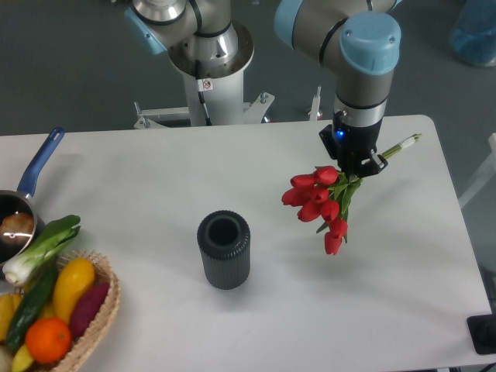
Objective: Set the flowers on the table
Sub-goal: 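Move the gripper holding the red tulips down toward the table surface, then lower the red tulips onto the table beside the black vase and open the gripper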
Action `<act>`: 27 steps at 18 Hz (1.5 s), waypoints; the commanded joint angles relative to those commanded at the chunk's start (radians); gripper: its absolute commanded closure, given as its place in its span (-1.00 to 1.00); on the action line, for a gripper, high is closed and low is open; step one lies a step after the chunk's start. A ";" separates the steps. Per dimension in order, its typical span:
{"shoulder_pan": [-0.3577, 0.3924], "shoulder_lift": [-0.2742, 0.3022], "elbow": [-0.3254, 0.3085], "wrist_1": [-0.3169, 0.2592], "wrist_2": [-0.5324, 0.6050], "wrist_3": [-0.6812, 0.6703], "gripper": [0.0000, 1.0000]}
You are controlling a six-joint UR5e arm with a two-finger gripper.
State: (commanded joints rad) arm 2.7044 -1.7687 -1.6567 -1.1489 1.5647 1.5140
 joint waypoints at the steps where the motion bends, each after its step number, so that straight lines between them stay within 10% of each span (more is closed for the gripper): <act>1: 0.000 0.000 0.002 -0.002 0.000 0.000 0.79; 18: -0.055 -0.101 0.002 -0.029 0.018 -0.114 0.73; 27: -0.063 -0.126 0.002 -0.026 0.015 -0.115 -0.02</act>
State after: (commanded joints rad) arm 2.6415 -1.8945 -1.6552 -1.1750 1.5800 1.3990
